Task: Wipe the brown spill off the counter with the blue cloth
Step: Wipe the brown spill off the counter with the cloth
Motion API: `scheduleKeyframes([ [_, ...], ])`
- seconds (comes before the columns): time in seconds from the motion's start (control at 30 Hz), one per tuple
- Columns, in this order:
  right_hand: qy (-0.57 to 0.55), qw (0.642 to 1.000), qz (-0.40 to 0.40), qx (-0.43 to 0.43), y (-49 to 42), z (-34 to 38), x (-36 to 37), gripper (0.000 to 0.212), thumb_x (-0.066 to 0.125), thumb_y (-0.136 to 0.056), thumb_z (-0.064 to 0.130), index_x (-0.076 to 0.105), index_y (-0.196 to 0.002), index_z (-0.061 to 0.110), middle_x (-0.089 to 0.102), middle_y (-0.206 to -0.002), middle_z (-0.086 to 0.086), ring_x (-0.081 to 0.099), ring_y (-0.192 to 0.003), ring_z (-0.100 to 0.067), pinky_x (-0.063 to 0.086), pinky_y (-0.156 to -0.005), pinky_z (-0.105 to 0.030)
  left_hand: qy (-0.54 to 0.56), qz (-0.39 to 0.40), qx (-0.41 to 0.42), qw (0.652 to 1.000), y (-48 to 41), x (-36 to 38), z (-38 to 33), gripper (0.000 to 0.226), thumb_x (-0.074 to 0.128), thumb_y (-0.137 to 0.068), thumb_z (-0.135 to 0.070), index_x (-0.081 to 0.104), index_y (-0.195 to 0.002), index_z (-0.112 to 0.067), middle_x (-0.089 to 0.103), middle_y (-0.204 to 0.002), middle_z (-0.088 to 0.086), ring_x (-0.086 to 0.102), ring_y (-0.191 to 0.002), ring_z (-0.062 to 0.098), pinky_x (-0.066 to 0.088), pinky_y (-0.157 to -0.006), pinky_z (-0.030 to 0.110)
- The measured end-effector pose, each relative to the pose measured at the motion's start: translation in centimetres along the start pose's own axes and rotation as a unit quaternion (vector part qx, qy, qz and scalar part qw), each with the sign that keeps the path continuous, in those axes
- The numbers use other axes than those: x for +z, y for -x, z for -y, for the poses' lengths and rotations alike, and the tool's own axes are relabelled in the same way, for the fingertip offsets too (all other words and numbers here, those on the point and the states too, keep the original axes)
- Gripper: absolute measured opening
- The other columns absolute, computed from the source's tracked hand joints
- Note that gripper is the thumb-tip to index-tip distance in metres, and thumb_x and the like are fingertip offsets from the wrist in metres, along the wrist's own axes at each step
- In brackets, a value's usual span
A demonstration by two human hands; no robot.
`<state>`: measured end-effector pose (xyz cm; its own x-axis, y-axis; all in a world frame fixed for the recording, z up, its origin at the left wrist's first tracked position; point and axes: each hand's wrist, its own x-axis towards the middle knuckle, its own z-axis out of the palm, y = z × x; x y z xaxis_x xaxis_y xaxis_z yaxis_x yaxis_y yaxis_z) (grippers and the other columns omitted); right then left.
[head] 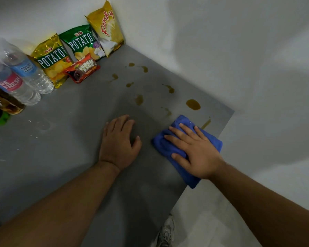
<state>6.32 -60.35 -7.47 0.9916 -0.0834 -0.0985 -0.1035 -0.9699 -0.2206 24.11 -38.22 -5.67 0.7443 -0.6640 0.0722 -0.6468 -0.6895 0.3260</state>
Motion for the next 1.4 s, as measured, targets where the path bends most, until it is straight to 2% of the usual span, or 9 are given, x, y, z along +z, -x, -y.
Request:
scheduleKeyframes([
  [0.23,0.023,0.987,-0.029,0.158,-5.7,2.4,-0.1,0.064,0.020,-0.104,0.058,0.020,-0.163,0.033,0.013,-0.174,0.002,-0.003,-0.160,-0.028,-0.001,-0.127,-0.059,-0.012,0.001,-0.013,1.000,-0.2,0.8,-0.1,0.055,0.054,-0.086,-0.039,0.060,-0.134,-0.012,0.052,-0.151,0.010,0.048,-0.137,0.035,0.033,-0.120,0.055],
  [0.37,0.013,0.997,-0.025,0.066,-3.9,2.9,0.5,0.065,0.024,-0.105,0.059,0.021,-0.164,0.032,0.015,-0.173,0.003,-0.001,-0.160,-0.027,0.003,-0.128,-0.059,-0.017,0.015,-0.022,0.999,-0.3,0.7,-0.3,0.056,0.053,-0.088,-0.040,0.058,-0.137,-0.013,0.049,-0.154,0.008,0.046,-0.140,0.034,0.031,-0.121,0.055],
  [0.53,-0.002,0.999,-0.001,-0.038,0.6,-2.0,-0.2,0.061,0.031,-0.106,0.059,0.023,-0.162,0.038,0.015,-0.172,0.012,0.000,-0.160,-0.016,0.003,-0.129,-0.051,-0.019,0.015,-0.023,0.999,-0.4,0.5,-0.4,0.056,0.055,-0.086,-0.038,0.059,-0.135,-0.011,0.050,-0.153,0.010,0.048,-0.138,0.036,0.030,-0.122,0.054],
  [0.7,0.023,0.998,0.005,0.061,-2.1,-4.5,-1.5,0.065,0.020,-0.103,0.065,0.015,-0.163,0.041,0.011,-0.173,0.010,-0.002,-0.161,-0.021,0.001,-0.128,-0.055,-0.027,0.013,-0.020,0.999,-0.5,0.5,-0.6,0.056,0.056,-0.085,-0.037,0.060,-0.134,-0.010,0.051,-0.151,0.011,0.048,-0.137,0.037,0.032,-0.120,0.055],
  [0.83,0.025,0.989,-0.012,0.144,-6.1,-1.9,-1.5,0.067,0.022,-0.104,0.062,0.020,-0.163,0.032,0.013,-0.173,0.002,0.000,-0.160,-0.030,-0.002,-0.127,-0.059,-0.036,0.023,-0.019,0.999,-0.6,0.4,-0.6,0.057,0.056,-0.086,-0.038,0.059,-0.134,-0.009,0.051,-0.152,0.012,0.048,-0.136,0.037,0.035,-0.118,0.055],
  [0.9,0.021,0.990,-0.011,0.138,-6.3,-0.7,-1.1,0.069,0.022,-0.103,0.063,0.016,-0.164,0.030,0.009,-0.174,0.003,-0.004,-0.160,-0.029,-0.004,-0.127,-0.057,-0.041,0.030,-0.019,0.999,-0.7,0.4,-0.5,0.058,0.055,-0.086,-0.039,0.059,-0.135,-0.009,0.049,-0.153,0.012,0.048,-0.136,0.037,0.035,-0.118,0.055],
  [1.1,0.006,1.000,0.019,-0.009,-1.5,-3.9,-1.2,0.066,0.031,-0.103,0.063,0.022,-0.163,0.037,0.016,-0.173,0.009,0.000,-0.160,-0.018,0.004,-0.129,-0.053,-0.041,0.035,-0.024,0.998,-0.8,0.6,-0.3,0.058,0.056,-0.087,-0.041,0.058,-0.136,-0.010,0.048,-0.155,0.009,0.047,-0.138,0.036,0.033,-0.119,0.054],
  [1.23,0.017,0.998,0.025,0.046,-1.7,-7.5,-2.4,0.068,0.024,-0.101,0.067,0.014,-0.163,0.043,0.010,-0.173,0.011,-0.003,-0.160,-0.018,0.000,-0.129,-0.052,-0.036,0.027,-0.021,0.999,-0.8,0.6,-0.3,0.058,0.056,-0.086,-0.040,0.059,-0.135,-0.011,0.050,-0.153,0.009,0.048,-0.137,0.036,0.034,-0.119,0.054],
  [1.4,0.031,0.988,-0.005,0.153,-6.9,-5.4,-2.5,0.068,0.021,-0.103,0.064,0.018,-0.164,0.032,0.011,-0.174,0.000,0.002,-0.160,-0.032,0.001,-0.127,-0.060,-0.035,0.032,-0.023,0.999,-0.8,0.6,-0.3,0.058,0.056,-0.086,-0.041,0.059,-0.135,-0.011,0.049,-0.154,0.009,0.047,-0.137,0.035,0.034,-0.118,0.054],
])
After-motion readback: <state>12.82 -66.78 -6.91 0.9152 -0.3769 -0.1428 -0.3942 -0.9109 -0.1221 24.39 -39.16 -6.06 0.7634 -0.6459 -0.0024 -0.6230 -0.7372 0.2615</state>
